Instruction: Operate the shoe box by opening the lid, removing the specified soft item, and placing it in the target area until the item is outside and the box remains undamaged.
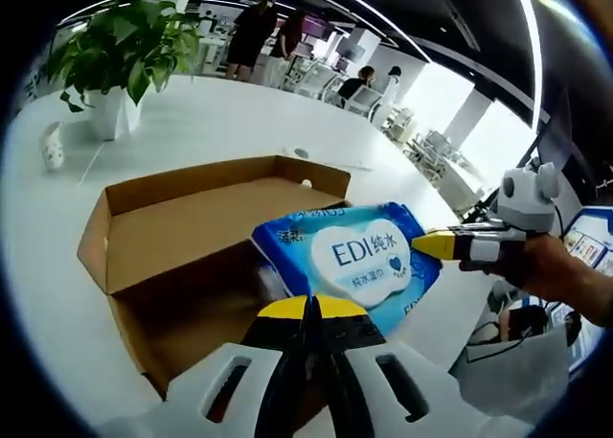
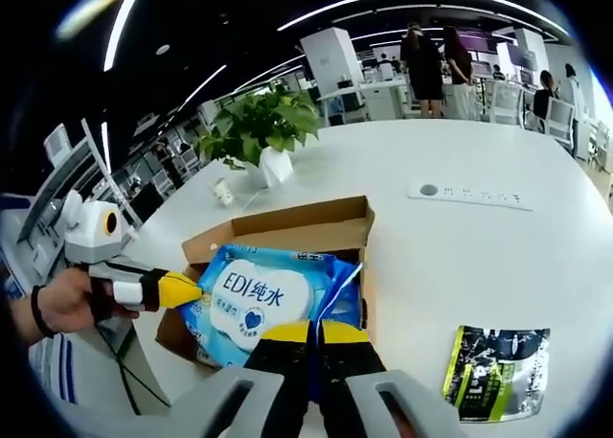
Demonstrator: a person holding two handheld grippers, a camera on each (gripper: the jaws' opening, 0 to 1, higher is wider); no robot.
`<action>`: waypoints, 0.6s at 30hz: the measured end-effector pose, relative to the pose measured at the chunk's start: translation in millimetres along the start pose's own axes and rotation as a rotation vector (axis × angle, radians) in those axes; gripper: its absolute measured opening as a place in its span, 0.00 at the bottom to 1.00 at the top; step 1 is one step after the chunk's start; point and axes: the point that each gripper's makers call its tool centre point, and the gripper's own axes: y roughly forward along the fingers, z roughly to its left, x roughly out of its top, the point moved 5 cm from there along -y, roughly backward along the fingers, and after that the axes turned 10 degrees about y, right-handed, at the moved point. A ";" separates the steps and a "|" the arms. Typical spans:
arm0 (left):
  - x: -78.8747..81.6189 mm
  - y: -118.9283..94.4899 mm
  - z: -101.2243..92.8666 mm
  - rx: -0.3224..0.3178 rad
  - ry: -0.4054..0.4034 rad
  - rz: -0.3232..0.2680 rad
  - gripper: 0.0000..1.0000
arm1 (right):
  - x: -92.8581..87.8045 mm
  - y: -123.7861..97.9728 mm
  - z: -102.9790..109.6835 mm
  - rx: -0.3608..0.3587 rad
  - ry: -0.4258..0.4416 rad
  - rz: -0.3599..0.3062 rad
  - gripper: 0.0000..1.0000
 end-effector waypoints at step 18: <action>11.8 34.6 -57.9 -0.090 0.067 0.024 0.00 | -10.7 -49.4 -54.8 -0.052 0.067 -0.044 0.00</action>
